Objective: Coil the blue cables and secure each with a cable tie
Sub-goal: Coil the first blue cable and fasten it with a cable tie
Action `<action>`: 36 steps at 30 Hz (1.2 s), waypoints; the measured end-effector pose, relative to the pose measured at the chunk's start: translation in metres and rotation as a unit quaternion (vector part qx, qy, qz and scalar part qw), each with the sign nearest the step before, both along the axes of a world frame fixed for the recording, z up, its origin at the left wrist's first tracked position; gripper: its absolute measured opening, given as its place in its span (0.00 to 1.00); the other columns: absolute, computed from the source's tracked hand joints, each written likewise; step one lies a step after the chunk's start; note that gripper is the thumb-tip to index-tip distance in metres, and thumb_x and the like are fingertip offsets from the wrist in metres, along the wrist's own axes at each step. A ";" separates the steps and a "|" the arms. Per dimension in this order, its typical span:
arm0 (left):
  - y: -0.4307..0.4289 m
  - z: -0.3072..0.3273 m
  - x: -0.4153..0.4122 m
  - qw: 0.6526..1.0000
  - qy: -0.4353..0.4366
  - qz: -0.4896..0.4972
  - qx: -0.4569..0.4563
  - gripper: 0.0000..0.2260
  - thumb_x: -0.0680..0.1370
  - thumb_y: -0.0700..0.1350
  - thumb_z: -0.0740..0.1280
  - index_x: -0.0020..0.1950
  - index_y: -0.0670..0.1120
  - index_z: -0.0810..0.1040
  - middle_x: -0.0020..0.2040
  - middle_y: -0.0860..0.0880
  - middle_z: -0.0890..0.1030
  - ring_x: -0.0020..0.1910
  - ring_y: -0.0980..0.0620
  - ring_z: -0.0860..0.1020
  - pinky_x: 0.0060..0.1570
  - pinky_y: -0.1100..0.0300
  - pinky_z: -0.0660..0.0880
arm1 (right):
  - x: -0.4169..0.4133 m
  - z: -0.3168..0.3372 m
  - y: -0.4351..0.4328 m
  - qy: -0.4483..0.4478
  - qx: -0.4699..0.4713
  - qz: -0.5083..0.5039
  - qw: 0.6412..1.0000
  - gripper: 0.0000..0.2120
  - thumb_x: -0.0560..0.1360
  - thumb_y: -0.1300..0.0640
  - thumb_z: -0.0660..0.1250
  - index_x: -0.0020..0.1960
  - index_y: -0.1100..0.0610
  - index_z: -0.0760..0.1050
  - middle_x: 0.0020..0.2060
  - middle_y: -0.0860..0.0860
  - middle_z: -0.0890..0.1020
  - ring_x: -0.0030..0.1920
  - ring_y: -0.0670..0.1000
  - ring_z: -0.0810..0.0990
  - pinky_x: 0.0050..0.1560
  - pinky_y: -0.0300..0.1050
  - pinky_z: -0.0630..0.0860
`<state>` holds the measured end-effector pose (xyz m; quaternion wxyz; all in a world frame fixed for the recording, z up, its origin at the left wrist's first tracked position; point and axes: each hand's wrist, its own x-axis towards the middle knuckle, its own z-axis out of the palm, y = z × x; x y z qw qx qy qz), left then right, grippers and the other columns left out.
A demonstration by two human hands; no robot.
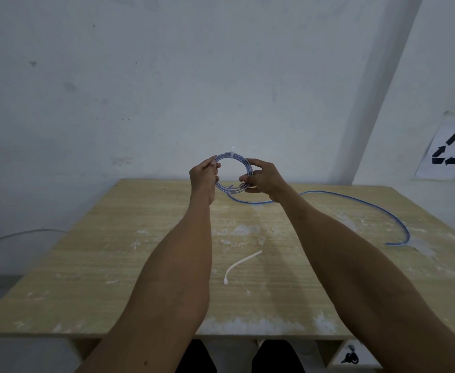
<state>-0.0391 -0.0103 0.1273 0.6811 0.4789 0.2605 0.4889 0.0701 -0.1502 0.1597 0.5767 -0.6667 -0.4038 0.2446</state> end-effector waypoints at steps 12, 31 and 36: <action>0.001 -0.010 -0.008 0.998 0.050 -0.006 0.040 0.08 0.81 0.39 0.68 0.58 0.43 0.84 0.44 0.50 0.85 0.43 0.54 0.81 0.45 0.59 0.78 | -0.003 0.002 0.002 0.011 0.007 -0.032 0.999 0.14 0.81 0.63 0.66 0.66 0.57 0.75 0.50 0.64 0.85 0.42 0.57 0.82 0.43 0.48 0.82; 0.095 -0.031 -0.080 0.971 0.199 0.070 0.113 0.13 0.75 0.33 0.74 0.59 0.36 0.83 0.46 0.42 0.84 0.43 0.48 0.82 0.51 0.55 0.83 | -0.036 -0.037 0.093 0.045 -0.001 -0.077 0.996 0.13 0.69 0.69 0.77 0.52 0.62 0.83 0.45 0.67 0.85 0.43 0.60 0.86 0.49 0.52 0.85; 0.161 -0.067 -0.118 0.926 0.287 0.178 0.168 0.11 0.74 0.41 0.76 0.54 0.38 0.86 0.49 0.42 0.87 0.49 0.46 0.85 0.54 0.54 0.82 | -0.069 -0.087 0.182 -0.042 -0.046 -0.064 0.996 0.21 0.64 0.55 0.80 0.55 0.61 0.84 0.41 0.57 0.87 0.47 0.56 0.87 0.56 0.55 0.82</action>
